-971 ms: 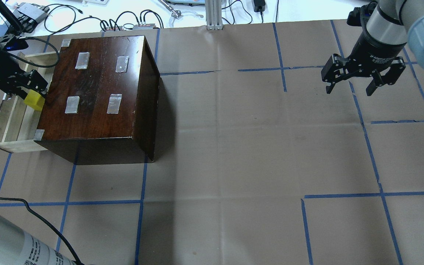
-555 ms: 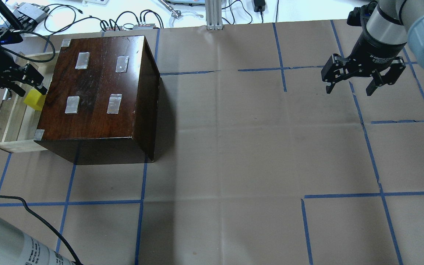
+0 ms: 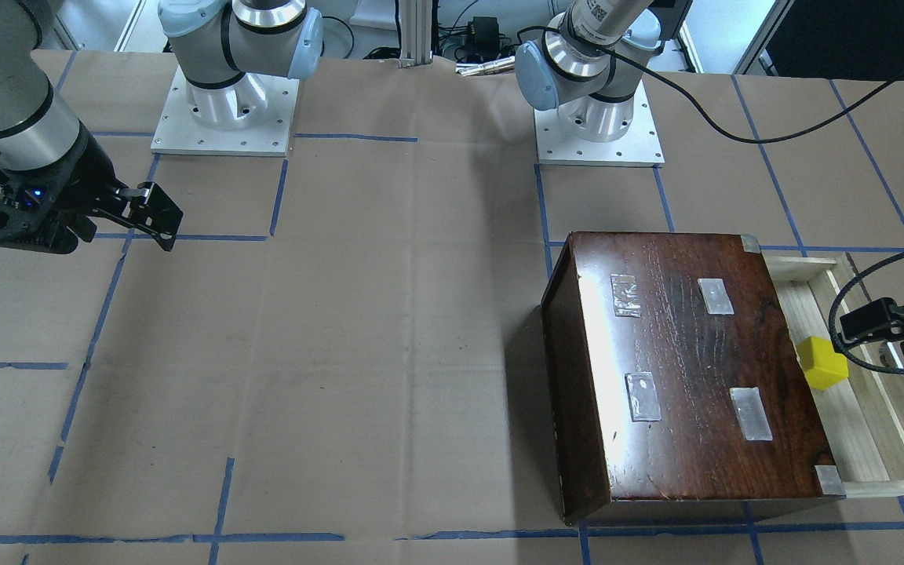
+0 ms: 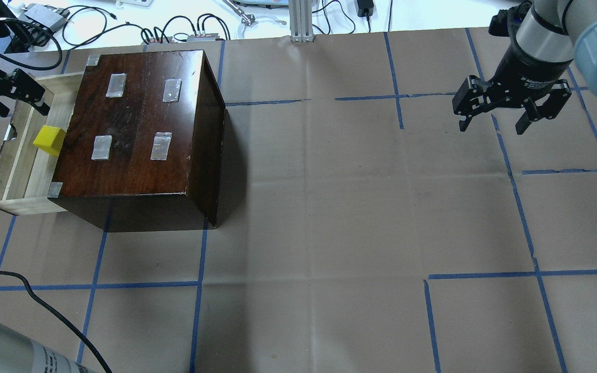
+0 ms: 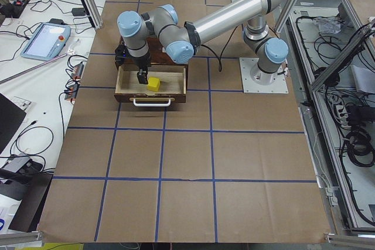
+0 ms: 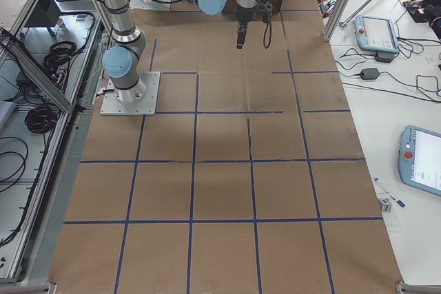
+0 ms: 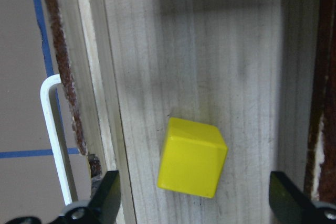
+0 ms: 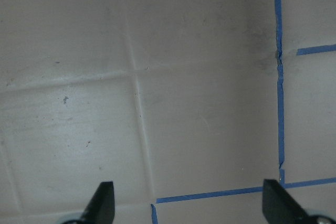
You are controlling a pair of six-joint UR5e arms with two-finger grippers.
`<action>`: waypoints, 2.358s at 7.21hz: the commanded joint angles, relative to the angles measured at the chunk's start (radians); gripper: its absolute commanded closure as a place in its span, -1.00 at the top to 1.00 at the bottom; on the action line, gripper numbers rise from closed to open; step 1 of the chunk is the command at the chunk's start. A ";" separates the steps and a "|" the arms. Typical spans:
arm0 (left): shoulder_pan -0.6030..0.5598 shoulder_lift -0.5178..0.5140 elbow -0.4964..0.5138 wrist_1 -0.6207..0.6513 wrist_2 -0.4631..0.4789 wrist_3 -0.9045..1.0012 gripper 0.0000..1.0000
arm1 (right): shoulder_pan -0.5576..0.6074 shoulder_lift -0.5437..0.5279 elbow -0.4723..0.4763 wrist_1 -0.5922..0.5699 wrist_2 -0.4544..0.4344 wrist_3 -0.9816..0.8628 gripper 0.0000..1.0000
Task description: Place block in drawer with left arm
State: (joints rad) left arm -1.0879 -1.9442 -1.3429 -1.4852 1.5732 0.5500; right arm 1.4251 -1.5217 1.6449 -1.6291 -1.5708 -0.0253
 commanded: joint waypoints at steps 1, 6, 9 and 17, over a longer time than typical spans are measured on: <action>-0.108 0.055 -0.007 -0.019 0.097 -0.066 0.98 | 0.000 0.000 0.001 0.000 0.000 -0.001 1.00; -0.403 0.249 -0.114 -0.201 -0.027 -0.489 0.98 | 0.000 0.000 0.001 0.000 0.000 0.001 1.00; -0.414 0.301 -0.183 -0.175 -0.028 -0.505 0.98 | 0.000 0.000 0.001 0.000 0.000 0.001 1.00; -0.466 0.309 -0.205 -0.178 -0.024 -0.496 0.98 | 0.000 0.000 0.000 0.000 0.000 -0.001 1.00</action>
State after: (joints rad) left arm -1.5525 -1.6395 -1.5459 -1.6636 1.5500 0.0531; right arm 1.4251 -1.5217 1.6455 -1.6291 -1.5708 -0.0254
